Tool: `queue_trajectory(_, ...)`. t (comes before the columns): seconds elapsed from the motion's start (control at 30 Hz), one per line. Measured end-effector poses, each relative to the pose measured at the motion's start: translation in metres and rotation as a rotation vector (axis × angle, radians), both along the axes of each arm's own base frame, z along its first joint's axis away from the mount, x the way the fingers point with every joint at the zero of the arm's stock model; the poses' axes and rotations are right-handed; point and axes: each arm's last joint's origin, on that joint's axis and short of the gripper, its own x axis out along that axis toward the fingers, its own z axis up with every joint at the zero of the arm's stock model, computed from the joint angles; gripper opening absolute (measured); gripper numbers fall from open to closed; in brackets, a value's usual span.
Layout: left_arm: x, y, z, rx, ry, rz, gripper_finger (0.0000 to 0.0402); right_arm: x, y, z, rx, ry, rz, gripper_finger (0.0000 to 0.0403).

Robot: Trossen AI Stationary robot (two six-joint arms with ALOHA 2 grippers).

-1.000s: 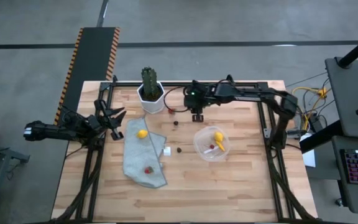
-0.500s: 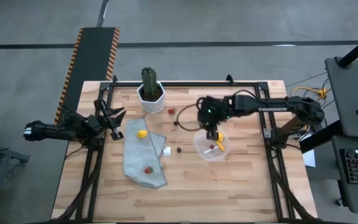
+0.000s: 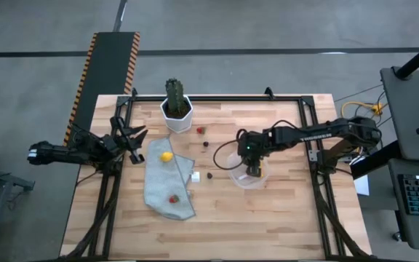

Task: Pick and placing Produce into tupperware
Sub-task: Put the top right red strawberry into the transparent container, then put the yellow lemon into the transparent container

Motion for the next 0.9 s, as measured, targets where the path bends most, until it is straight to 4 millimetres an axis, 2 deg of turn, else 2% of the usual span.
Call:
queue_trajectory(0.4, 0.000, 0.000, 0.000, 0.000, 0.000, 0.000, 0.0057, -0.007, 0.000, -0.026, 0.004, -0.059, -0.004, 0.0124)
queue_trajectory(0.53, 0.000, 0.000, 0.000, 0.000, 0.000, 0.000, 0.0057, -0.007, 0.000, -0.027, 0.004, -0.063, -0.005, 0.0129)
queue_trajectory(0.73, 0.000, 0.000, 0.000, 0.000, 0.000, 0.000, 0.0057, -0.007, 0.000, -0.027, 0.004, -0.064, -0.024, 0.0175)
queue_trajectory(0.9, 0.000, 0.000, 0.000, 0.000, 0.000, 0.000, 0.0057, -0.007, 0.000, -0.027, 0.008, -0.064, -0.031, 0.0173)
